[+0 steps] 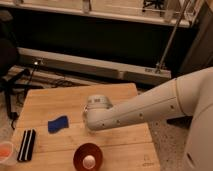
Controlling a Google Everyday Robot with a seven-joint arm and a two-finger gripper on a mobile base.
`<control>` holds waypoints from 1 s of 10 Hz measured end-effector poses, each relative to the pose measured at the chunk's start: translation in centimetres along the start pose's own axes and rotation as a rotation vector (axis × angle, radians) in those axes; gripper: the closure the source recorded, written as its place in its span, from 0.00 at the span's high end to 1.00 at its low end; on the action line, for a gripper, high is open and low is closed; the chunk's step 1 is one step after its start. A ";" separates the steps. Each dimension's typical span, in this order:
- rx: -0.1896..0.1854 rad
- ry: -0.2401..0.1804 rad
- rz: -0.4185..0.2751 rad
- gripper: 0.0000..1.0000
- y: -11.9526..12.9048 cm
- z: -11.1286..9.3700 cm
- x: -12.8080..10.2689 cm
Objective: Knock the bottle over
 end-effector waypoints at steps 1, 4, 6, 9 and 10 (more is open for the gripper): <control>0.003 -0.009 -0.004 0.00 -0.5 0.7 -0.7; 0.030 -0.145 -0.074 0.00 -2.5 2.2 -11.4; 0.034 -0.306 -0.098 0.00 -3.2 1.0 -22.1; 0.041 -0.528 -0.098 0.04 -4.9 -4.3 -35.1; 0.050 -0.558 -0.106 0.06 -5.5 -5.7 -37.3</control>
